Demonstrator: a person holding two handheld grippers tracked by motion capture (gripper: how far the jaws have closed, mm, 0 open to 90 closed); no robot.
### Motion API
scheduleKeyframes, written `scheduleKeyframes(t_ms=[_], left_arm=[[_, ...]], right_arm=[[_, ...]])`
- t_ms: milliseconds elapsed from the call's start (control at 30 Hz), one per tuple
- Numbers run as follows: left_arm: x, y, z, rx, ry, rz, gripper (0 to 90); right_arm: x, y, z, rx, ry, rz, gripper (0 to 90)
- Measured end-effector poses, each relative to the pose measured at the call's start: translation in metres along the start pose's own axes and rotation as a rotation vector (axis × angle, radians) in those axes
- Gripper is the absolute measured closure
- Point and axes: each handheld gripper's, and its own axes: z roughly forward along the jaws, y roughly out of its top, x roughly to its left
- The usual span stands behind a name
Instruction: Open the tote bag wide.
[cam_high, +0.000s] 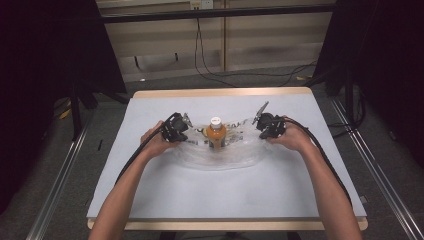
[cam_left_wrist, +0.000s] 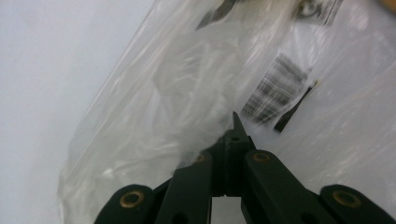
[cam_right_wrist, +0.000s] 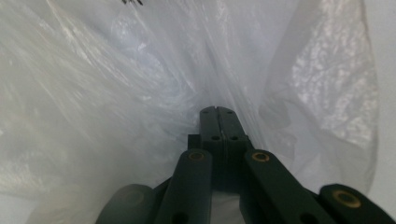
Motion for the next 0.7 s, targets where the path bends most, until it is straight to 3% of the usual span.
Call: scheduleKeyframes(t_ms=[67, 167, 267, 300, 467, 533, 600, 633, 667, 700], left_arm=[[0.0, -0.002, -0.001, 0.01, -0.01, 0.002, 90.0], [0.0, -0.01, -0.006, 0.046, -0.044, 0.015, 90.0], [-0.004, -0.016, -0.01, 0.057, -0.059, 0.016, 90.0], [-0.003, -0.016, -0.012, 0.082, -0.056, 0.053, 90.0], [-0.006, -0.022, -0.015, 0.066, -0.1, 0.013, 90.0], [-0.005, -0.026, -0.019, 0.088, -0.121, 0.043, 90.0], [-0.004, -0.029, -0.019, 0.089, -0.133, 0.03, 90.0], [-0.002, -0.031, -0.021, 0.102, -0.129, 0.053, 90.0], [-0.01, -0.034, -0.018, 0.043, -0.128, -0.047, 90.0], [-0.006, -0.034, -0.022, 0.095, -0.116, 0.033, 90.0]], right_arm=[[0.0, -0.001, 0.0, 0.002, -0.002, -0.022, 90.0], [-0.002, -0.009, -0.005, 0.028, 0.058, -0.01, 90.0], [0.0, -0.013, -0.008, 0.043, 0.07, -0.017, 90.0], [0.0, -0.015, -0.009, 0.051, 0.08, -0.023, 90.0], [0.005, -0.02, -0.013, 0.078, 0.089, -0.041, 90.0], [0.006, -0.022, -0.015, 0.089, 0.112, -0.04, 90.0], [0.007, -0.023, -0.015, 0.084, 0.114, -0.048, 90.0], [0.007, -0.026, -0.016, 0.077, 0.127, -0.035, 90.0], [0.007, -0.027, -0.016, 0.073, 0.129, -0.03, 90.0], [0.006, -0.028, -0.017, 0.072, 0.132, -0.026, 90.0]])
